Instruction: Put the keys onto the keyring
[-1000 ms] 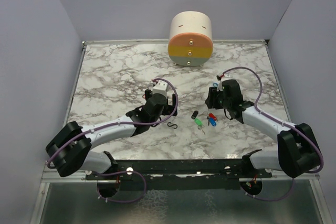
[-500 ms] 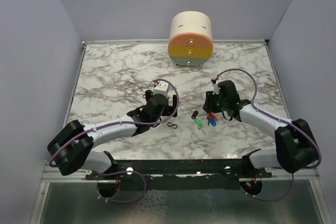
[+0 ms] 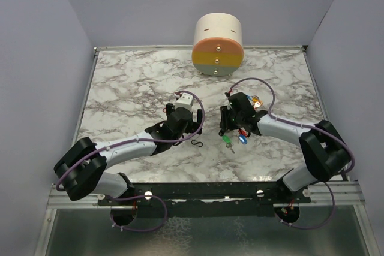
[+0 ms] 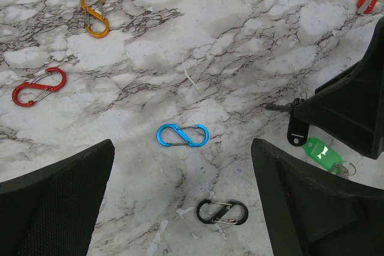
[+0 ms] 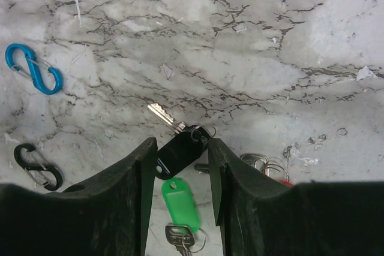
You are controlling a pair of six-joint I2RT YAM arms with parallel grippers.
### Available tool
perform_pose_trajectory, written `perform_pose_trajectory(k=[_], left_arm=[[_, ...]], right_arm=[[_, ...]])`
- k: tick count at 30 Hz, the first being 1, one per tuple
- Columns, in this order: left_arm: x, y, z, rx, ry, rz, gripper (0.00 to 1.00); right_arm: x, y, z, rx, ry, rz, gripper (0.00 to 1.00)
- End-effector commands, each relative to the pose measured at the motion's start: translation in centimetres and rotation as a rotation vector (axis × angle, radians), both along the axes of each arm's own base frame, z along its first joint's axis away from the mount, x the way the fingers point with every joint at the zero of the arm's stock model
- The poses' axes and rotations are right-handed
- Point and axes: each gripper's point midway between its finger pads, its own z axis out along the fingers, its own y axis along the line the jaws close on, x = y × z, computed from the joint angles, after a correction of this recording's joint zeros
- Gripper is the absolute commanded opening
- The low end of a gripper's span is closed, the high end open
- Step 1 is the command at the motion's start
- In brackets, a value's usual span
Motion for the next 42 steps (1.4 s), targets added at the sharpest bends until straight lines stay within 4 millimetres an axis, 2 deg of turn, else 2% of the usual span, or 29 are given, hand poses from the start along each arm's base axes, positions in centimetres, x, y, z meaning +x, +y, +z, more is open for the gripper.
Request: perform_pose_trajectory(k=[1, 6, 12, 30, 34, 39, 42], left_arm=[[0.0, -0.1, 1.2, -0.011, -0.026, -0.007, 0.99], [0.0, 0.0, 1.2, -0.012, -0.029, -0.007, 0.99], [-0.1, 0.1, 1.0, -0.010, -0.027, -0.007, 0.99], [-0.1, 0.0, 0.7, -0.008, -0.020, -0.008, 0.99], [-0.1, 0.0, 0.8, -0.007, -0.020, -0.008, 0.99], [-0.1, 0.1, 0.8, -0.008, -0.022, -0.005, 0.99], [0.0, 0.1, 0.8, -0.006, -0.022, -0.005, 0.99]], right_arm=[[1.4, -0.6, 0.3, -0.056, -0.034, -0.107, 0.40], [1.6, -0.4, -0.3, -0.072, -0.029, -0.121, 0.39], [1.6, -0.2, -0.6, -0.087, -0.025, -0.124, 0.34], [1.6, -1.0, -0.7, -0.137, -0.039, -0.158, 0.07], [1.6, -1.1, -0.7, -0.140, -0.037, -0.163, 0.03], [1.7, -1.2, 0.0, -0.135, -0.064, -0.154, 0.01], [1.9, -0.9, 1.3, -0.114, -0.112, -0.127, 0.01]])
